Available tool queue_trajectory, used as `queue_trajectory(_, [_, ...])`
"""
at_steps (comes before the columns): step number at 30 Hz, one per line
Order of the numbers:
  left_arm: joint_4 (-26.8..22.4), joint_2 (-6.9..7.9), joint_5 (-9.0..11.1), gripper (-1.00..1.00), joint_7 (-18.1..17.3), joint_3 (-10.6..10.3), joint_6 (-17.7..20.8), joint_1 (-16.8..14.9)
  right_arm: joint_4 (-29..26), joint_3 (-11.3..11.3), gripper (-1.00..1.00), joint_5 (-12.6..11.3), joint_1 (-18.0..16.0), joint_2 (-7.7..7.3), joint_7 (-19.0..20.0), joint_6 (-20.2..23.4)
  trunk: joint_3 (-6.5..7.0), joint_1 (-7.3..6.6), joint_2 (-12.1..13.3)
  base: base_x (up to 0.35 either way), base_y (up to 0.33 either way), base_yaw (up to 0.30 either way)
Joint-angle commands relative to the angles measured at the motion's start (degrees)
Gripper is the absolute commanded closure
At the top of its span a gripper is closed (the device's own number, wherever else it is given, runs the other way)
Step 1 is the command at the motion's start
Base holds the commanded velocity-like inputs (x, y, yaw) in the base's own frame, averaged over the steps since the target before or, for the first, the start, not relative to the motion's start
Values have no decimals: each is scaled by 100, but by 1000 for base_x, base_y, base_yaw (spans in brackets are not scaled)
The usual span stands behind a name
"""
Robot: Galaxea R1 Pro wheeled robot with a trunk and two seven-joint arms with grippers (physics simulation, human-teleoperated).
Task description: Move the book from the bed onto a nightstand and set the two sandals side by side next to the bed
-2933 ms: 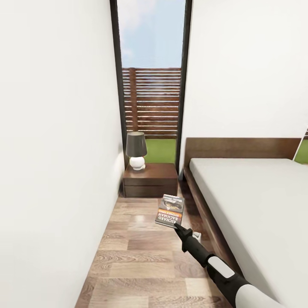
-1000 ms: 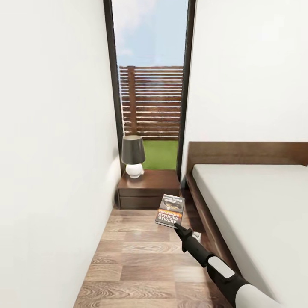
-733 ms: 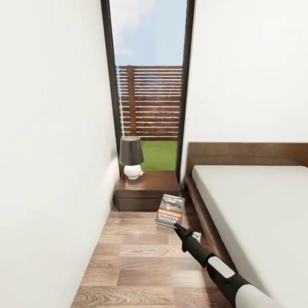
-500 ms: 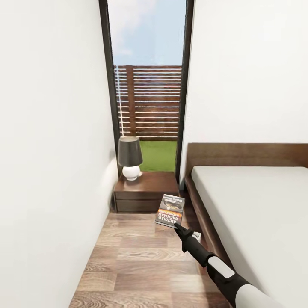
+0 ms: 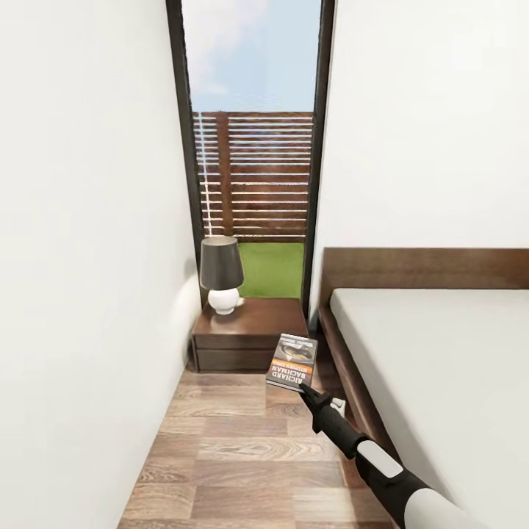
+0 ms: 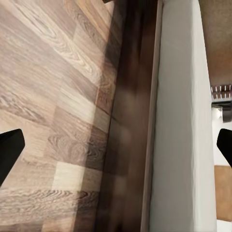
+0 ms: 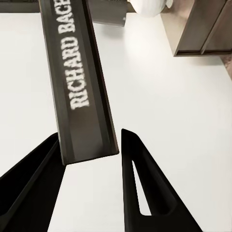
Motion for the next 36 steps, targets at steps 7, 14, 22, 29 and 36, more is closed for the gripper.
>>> queue_trajectory(7, [0, 1, -10, -100, -20, 30, 60, 2, 0, 27, 100, -71, -10, -4, 12, 32, -6, 1, -3, 164, -1, 0])
queue_trajectory(14, [0, 1, -10, -100, -20, 31, 60, 0, 0, 27, 100, -73, -8, -4, 12, 32, -6, 1, -3, 161, 0, 0])
queue_trajectory(22, [0, 1, -10, -100, -20, 31, 60, -2, 0, 27, 100, -72, -6, -4, 12, 32, -6, 1, -3, 160, 0, 0])
queue_trajectory(29, [0, 1, -10, -100, -20, 29, 60, -1, 0, 27, 100, -71, -7, -4, 12, 32, -6, 1, -3, 159, 0, 0])
queue_trajectory(36, [0, 1, -10, -100, -20, 29, 60, -1, 0, 27, 100, -72, -6, -4, 12, 32, -6, 1, -3, 156, 0, 0])
